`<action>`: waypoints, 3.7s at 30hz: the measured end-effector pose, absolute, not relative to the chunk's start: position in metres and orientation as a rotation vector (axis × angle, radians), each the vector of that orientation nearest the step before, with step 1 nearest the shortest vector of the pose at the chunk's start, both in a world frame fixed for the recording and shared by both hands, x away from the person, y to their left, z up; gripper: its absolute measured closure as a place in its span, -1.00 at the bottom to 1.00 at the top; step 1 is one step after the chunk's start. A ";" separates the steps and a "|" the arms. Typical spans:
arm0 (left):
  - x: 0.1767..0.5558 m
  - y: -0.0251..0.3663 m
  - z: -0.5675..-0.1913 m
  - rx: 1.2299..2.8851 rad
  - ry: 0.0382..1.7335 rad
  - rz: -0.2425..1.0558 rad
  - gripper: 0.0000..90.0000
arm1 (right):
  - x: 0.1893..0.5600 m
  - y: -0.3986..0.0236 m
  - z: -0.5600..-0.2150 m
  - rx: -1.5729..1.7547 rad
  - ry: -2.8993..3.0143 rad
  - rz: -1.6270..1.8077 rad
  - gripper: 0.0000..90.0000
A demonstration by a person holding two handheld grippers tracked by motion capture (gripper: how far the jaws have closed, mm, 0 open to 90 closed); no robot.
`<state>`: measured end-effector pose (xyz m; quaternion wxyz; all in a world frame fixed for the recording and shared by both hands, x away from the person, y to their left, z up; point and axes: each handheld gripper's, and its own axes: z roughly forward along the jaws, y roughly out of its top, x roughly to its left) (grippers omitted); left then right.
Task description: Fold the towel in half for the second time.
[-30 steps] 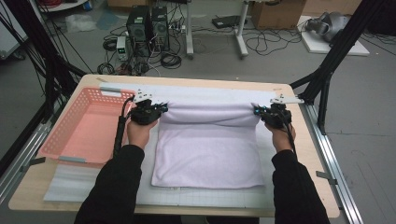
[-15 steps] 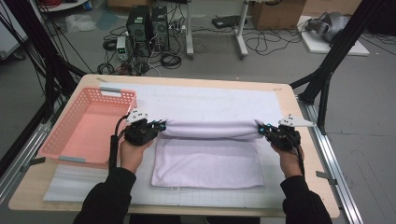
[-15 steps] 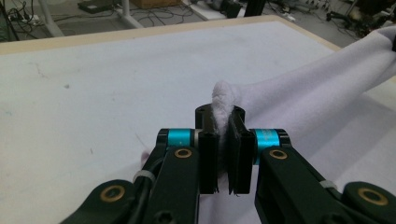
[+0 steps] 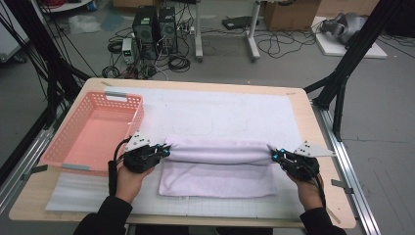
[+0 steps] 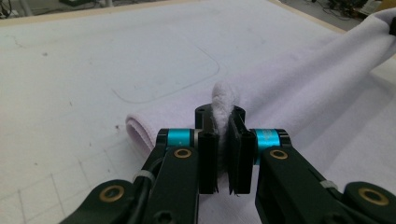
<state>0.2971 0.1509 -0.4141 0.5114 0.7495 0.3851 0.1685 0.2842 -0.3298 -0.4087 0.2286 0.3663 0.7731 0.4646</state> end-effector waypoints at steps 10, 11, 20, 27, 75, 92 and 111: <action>0.276 0.156 -0.425 1.843 0.917 0.357 0.86 | 0.263 -0.335 -0.420 0.984 2.174 1.311 0.92; 0.274 0.156 -0.424 1.849 0.910 0.357 0.86 | 0.261 -0.335 -0.421 0.986 2.184 1.309 0.92; 0.256 0.164 -0.425 1.849 0.891 0.304 0.86 | 0.246 -0.344 -0.418 0.851 2.217 1.377 0.91; 0.247 0.164 -0.431 1.902 0.869 0.231 0.80 | 0.240 -0.347 -0.422 0.832 2.303 1.351 0.91; 0.304 0.157 -0.447 1.907 1.078 0.271 0.88 | 0.303 -0.322 -0.444 1.356 2.239 1.170 0.87; 0.313 0.160 -0.441 1.830 1.100 0.325 0.91 | 0.314 -0.323 -0.438 1.390 2.107 1.204 0.89; 0.357 0.141 -0.446 1.794 1.184 0.416 -0.17 | 0.353 -0.304 -0.430 1.260 2.185 1.033 -0.12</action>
